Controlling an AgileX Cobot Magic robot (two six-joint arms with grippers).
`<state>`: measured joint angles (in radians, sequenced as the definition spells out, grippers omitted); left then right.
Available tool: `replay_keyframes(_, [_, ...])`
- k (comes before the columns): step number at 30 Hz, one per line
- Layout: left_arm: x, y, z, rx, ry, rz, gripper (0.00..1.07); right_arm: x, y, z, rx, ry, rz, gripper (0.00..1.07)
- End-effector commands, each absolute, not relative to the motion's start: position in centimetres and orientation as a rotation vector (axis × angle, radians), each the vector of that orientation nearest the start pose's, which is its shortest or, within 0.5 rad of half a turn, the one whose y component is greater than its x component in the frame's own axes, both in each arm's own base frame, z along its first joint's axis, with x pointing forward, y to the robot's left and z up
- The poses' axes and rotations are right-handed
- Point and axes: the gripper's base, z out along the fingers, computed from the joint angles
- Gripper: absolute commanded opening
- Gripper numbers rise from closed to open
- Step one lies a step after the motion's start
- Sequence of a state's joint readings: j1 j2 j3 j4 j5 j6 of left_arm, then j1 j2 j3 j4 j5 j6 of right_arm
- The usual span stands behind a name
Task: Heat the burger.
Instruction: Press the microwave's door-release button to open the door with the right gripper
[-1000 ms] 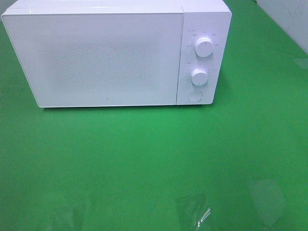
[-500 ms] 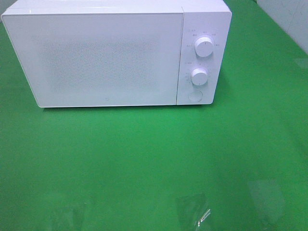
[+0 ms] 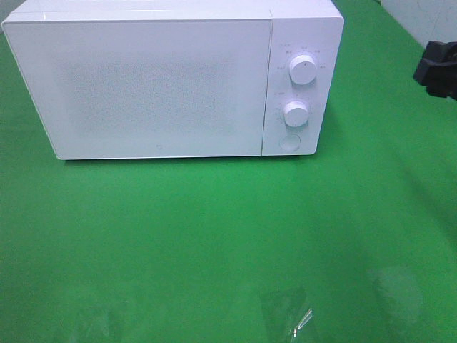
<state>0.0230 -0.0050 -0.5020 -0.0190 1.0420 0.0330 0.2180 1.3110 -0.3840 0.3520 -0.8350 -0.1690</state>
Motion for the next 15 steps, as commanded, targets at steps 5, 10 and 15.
replay_keyframes(5, [-0.7,-0.2,27.9,0.012,1.996,0.008,0.98,23.9,4.7,22.1,0.071,1.581,-0.017,0.74])
replay_keyframes(10, [-0.7,-0.2,27.9,0.012,1.996,0.008,0.98,23.7,7.7,20.4,0.022,1.603,0.01,0.74])
replay_keyframes(15, [-0.7,-0.2,27.9,0.012,1.996,0.008,0.98,22.9,10.5,19.1,-0.057,1.609,0.015,0.74])
